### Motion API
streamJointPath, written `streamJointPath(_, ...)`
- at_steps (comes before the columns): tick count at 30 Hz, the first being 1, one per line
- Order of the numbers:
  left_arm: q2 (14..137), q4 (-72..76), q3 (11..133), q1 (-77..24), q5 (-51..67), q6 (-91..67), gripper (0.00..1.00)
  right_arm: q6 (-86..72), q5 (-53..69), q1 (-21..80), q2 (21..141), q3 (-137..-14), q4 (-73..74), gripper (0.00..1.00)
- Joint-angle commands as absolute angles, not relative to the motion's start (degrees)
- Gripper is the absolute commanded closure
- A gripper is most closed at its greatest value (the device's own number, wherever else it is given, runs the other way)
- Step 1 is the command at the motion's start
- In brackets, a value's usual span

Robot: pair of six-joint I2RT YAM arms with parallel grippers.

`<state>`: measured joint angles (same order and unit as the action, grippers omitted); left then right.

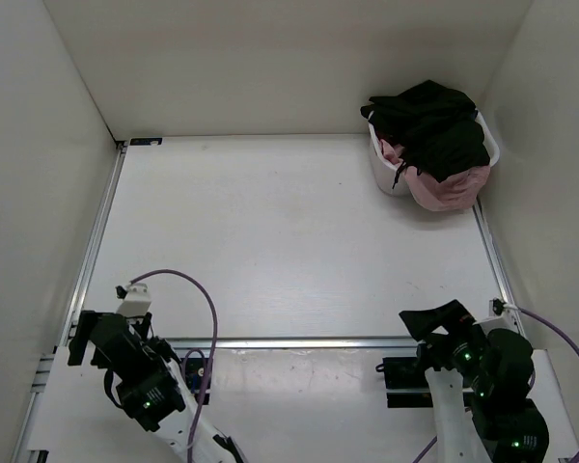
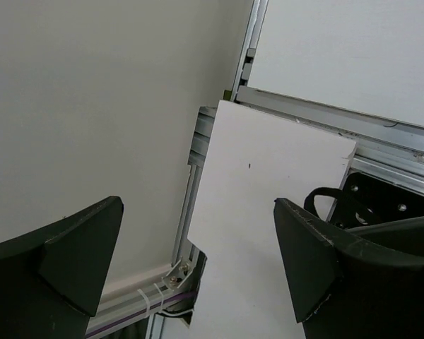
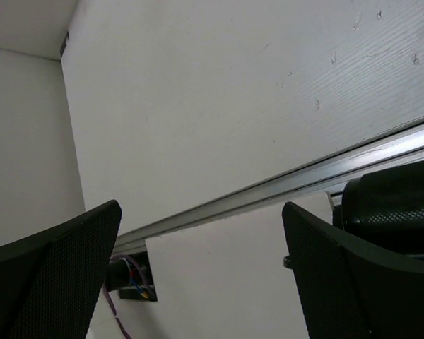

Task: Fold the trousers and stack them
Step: Grab the trousers from the pile

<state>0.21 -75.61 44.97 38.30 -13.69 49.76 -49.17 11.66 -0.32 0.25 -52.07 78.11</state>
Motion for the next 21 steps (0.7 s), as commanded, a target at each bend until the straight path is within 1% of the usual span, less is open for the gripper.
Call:
streamJointPath(1, 4.56, -75.41, 48.86, 38.76, -11.43, 46.24, 0.0, -38.69, 14.06, -0.26, 2.8, -55.97, 84.38, 0.01)
streamJointPath(3, 7.72, -75.41, 50.44, 38.76, -10.03, 43.52, 0.0, -30.61, 14.67, -0.26, 8.33, -60.98, 82.71, 0.01)
streamJointPath(4, 11.56, -75.41, 52.28, 38.76, -9.15, 42.55, 0.0, -28.06, 14.68, -0.26, 10.35, -62.82, 81.31, 0.01)
streamJointPath(6, 16.23, -75.41, 54.57, 38.76, -5.39, 39.83, 0.0, -22.63, 11.36, -0.79, 17.03, -67.47, 80.51, 0.01)
streamJointPath(8, 24.84, -75.41, 59.57, 38.76, -1.95, 38.07, 0.0, -18.39, 12.83, -0.79, 24.15, -70.03, 76.66, 0.01)
streamJointPath(9, 28.01, -75.41, 61.59, 38.76, 2.24, 36.66, 0.0, -19.07, 12.83, -0.09, 26.43, -72.83, 74.99, 0.01)
streamJointPath(10, 34.74, -75.41, 66.22, 38.76, 4.46, 36.65, 0.0, -20.03, 11.35, -0.09, 31.15, -74.34, 73.4, 0.01)
streamJointPath(11, 38.2, -75.41, 68.79, 38.76, 6.74, 35.87, 0.0, -20.74, 10.03, -0.09, 33.72, -75.92, 70.6, 0.01)
streamJointPath(12, 41.71, -75.41, 71.52, 38.76, 9.12, 35.34, 0.0, -21.53, 6.8, -0.09, 36.19, -78.81, 69.18, 0.01)
streamJointPath(13, 48.45, -75.41, 77.02, 38.76, 13.4, 35.33, 0.0, -21.53, 4.68, -0.09, 41.17, -80.14, 67.95, 0.01)
streamJointPath(15, 54.9, -74.71, 82.07, 38.76, 17.03, 34.55, 0.02, -21.53, -0.24, -0.09, 46.03, -82.34, 64.78, 0.01)
streamJointPath(16, 57.89, -74.1, 84.09, 38.76, 19.4, 32.97, 0.04, -22.66, -2.96, -0.09, 50.67, -84.18, 63.99, 0.01)
streamJointPath(17, 63.31, -73.4, 87.07, 38.76, 20.38, 32.26, 0.05, -23.37, -8.64, -0.09, 53.15, -85.16, 63.29, 0.01)
streamJointPath(18, 66.07, -72.87, 88.32, 38.76, 21.26, 31.73, 0.09, -23.38, -10.7, -0.09, 55.44, -85.95, 62.59, 0.01)
streamJointPath(21, 76.44, -72.16, 91.84, 38.23, 22.76, 31.11, 0.15, -23.38, -16.5, -0.09, 66.32, -87.88, 57.51, 0.01)
